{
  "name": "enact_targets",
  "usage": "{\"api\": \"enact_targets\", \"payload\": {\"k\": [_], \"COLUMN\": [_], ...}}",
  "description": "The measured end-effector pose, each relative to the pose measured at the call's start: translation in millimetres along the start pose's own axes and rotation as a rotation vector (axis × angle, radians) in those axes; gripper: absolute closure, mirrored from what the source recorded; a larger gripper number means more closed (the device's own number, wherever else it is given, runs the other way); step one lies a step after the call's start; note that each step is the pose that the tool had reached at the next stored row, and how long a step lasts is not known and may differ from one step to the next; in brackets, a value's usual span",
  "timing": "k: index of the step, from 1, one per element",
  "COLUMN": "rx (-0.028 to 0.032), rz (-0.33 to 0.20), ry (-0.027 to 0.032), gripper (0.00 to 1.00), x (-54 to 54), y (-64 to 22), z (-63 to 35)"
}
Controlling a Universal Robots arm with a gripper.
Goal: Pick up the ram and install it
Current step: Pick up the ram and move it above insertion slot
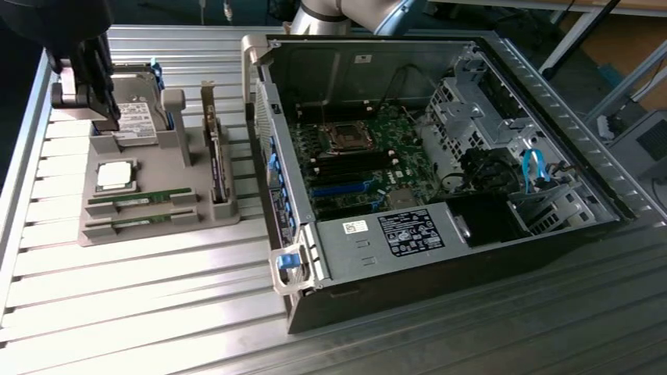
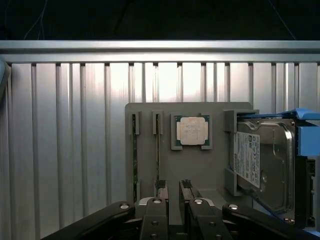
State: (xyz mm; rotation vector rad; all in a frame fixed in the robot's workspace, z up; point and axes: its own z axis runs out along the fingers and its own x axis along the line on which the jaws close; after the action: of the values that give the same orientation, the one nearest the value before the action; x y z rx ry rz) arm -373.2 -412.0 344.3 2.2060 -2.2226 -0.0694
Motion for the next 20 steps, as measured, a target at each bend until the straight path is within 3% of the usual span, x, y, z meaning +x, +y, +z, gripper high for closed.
{"api": "enact_targets", "payload": {"k": [12, 20], "rx": [0.0000, 0.0002], "rz": [0.000, 0.000], "ry": [0.0002, 0.0001], "gripper": [0.76, 0.76], "x": [0.7, 2.8], "y": [-1.0, -1.1], "z": [27.1, 27.9]}}
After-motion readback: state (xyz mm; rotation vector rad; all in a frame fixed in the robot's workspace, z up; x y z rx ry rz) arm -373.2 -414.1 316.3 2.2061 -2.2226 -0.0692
